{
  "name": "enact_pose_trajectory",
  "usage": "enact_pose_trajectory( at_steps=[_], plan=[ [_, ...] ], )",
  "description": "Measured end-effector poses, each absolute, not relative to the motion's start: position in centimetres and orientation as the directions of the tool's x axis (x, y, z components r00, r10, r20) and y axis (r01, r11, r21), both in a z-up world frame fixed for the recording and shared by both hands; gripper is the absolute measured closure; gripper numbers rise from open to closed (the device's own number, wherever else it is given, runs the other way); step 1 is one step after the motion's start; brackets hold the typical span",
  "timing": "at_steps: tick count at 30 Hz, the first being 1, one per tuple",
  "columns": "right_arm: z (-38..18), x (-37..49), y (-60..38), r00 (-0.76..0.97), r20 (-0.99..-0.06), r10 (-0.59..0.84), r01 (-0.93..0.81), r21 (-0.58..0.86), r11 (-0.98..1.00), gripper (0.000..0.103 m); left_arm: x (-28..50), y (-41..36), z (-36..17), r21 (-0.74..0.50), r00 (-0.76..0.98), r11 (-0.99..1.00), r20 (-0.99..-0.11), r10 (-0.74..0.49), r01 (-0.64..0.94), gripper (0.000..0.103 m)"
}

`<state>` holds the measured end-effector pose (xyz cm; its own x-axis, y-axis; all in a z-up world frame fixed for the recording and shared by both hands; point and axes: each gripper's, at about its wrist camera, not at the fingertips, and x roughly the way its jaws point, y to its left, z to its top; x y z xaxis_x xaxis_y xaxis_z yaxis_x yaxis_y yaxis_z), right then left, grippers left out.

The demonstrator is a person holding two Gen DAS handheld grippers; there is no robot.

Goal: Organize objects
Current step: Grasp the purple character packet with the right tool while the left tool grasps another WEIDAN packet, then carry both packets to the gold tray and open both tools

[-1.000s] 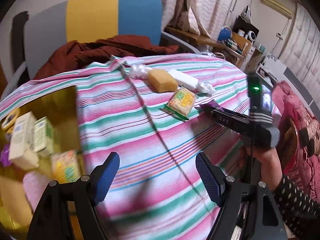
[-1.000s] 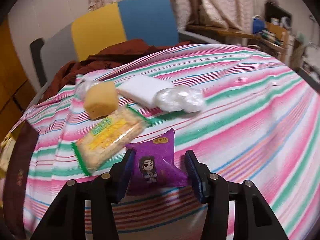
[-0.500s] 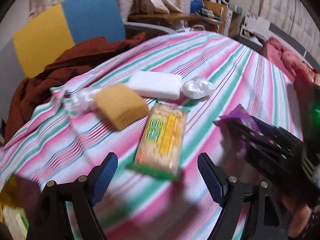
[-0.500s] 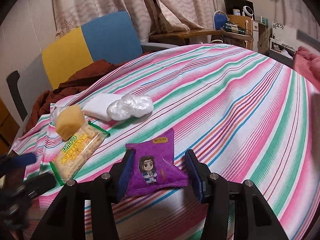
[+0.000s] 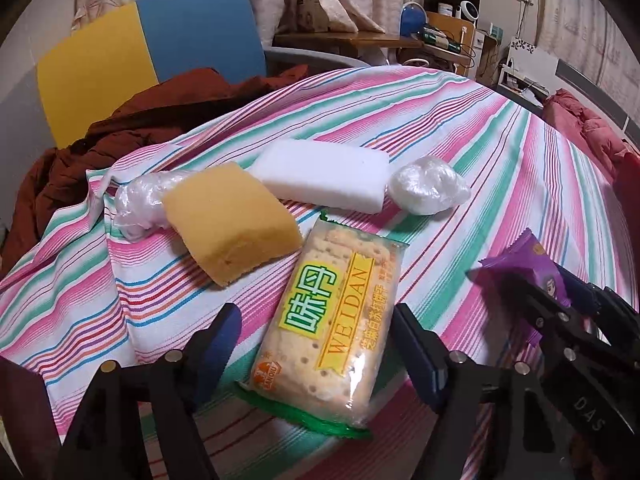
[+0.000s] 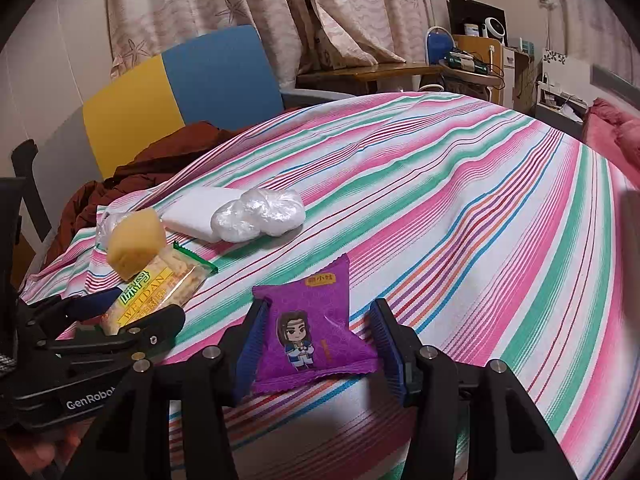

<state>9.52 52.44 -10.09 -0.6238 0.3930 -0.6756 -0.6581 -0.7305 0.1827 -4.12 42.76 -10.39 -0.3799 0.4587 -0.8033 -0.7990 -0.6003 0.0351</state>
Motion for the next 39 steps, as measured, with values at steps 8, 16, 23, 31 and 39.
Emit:
enact_pose_trajectory(
  at_steps=[8, 16, 23, 31, 39],
  plan=[
    [-10.0, 9.4, 52.2, -0.613, -0.677, 0.407, -0.662, 0.159, -0.732, 0.050, -2.2, 41.9, -9.9, 0.129, -0.457, -0.583, -0.761, 0.460, -0.802, 0.051],
    [-9.6, 9.1, 51.3, -0.598, -0.665, 0.447, -0.667, 0.104, -0.738, 0.051, 0.8, 38.9, -8.8, 0.178, -0.552, -0.630, -0.692, 0.466, -0.756, 0.051],
    [-8.5, 8.9, 49.4, -0.626, -0.612, 0.484, -0.632, 0.035, -0.774, 0.051, 2.6, 36.0, -8.3, 0.171, -0.579, -0.650, -0.654, 0.488, -0.741, 0.051],
    [-7.0, 8.7, 46.4, -0.668, -0.544, 0.507, -0.569, -0.065, -0.820, 0.051, 5.2, 31.4, -7.7, 0.064, -0.511, -0.644, -0.670, 0.538, -0.762, 0.051],
    [-6.2, 9.2, 44.7, -0.695, -0.586, 0.417, -0.525, 0.016, -0.851, 0.051, 7.4, 26.1, -5.9, -0.006, -0.491, -0.645, -0.644, 0.587, -0.764, 0.051]
  ],
)
